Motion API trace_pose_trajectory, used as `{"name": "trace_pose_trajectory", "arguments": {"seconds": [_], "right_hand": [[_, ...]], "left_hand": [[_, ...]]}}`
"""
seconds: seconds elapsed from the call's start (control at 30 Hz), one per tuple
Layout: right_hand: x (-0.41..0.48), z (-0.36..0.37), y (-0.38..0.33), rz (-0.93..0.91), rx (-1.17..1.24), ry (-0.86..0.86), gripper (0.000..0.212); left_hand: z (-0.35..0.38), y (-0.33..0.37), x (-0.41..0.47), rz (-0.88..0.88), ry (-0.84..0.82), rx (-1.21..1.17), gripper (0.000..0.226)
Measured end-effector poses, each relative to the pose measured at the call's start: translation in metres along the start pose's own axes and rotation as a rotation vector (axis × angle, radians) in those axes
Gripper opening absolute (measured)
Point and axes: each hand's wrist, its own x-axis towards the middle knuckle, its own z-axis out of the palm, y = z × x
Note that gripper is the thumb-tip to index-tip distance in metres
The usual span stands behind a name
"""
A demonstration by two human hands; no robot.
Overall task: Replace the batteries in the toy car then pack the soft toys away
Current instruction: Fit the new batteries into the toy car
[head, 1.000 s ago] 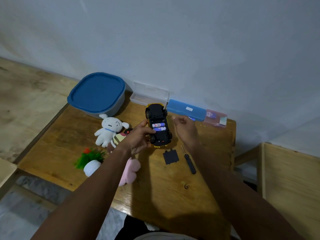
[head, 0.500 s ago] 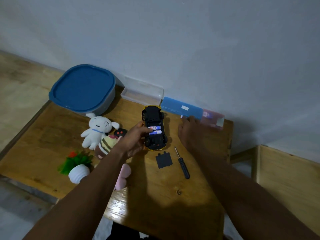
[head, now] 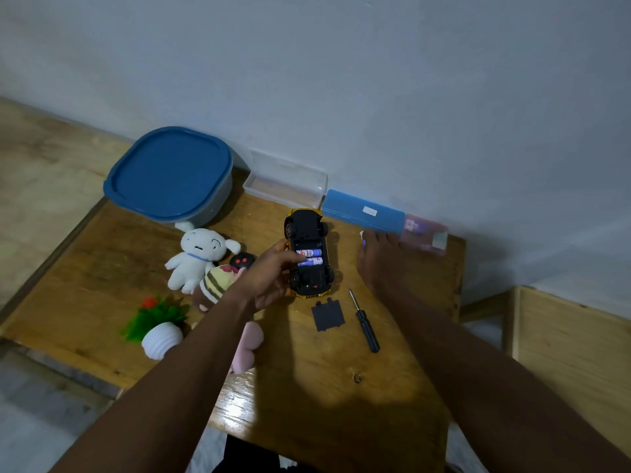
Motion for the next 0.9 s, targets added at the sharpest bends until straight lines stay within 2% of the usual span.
{"name": "trace_pose_trajectory", "arguments": {"seconds": [0.1, 0.13, 0.2, 0.27, 0.43, 0.53, 0.7, 0.9], "right_hand": [[-0.002, -0.008, -0.003, -0.024, 0.034, -0.074, 0.015], [-0.001, -0.01, -0.004, -0.012, 0.063, -0.121, 0.019], [0.0, -0.013, -0.008, 0.047, 0.177, -0.234, 0.042], [-0.001, -0.017, -0.016, 0.079, 0.354, -0.269, 0.057], [-0.014, -0.053, -0.06, 0.28, 0.833, 0.026, 0.033], [-0.026, -0.076, -0.085, 0.371, 1.103, 0.086, 0.032], [-0.044, -0.085, -0.103, 0.363, 1.28, 0.021, 0.028], [-0.051, -0.09, -0.112, 0.348, 1.271, 0.012, 0.023]], "left_hand": [[-0.001, 0.0, -0.005, 0.003, 0.006, -0.004, 0.05], [-0.001, 0.001, -0.007, 0.008, 0.005, -0.01, 0.05], [0.0, 0.003, -0.012, 0.009, -0.002, -0.025, 0.049], [-0.001, 0.003, -0.016, 0.003, -0.008, -0.051, 0.048], [-0.014, 0.001, -0.022, -0.025, -0.024, -0.091, 0.053], [-0.014, 0.003, -0.027, -0.013, -0.021, -0.064, 0.051], [-0.007, 0.008, -0.037, 0.032, -0.039, -0.05, 0.048], [0.004, 0.013, -0.051, 0.063, -0.052, -0.031, 0.044]]}}
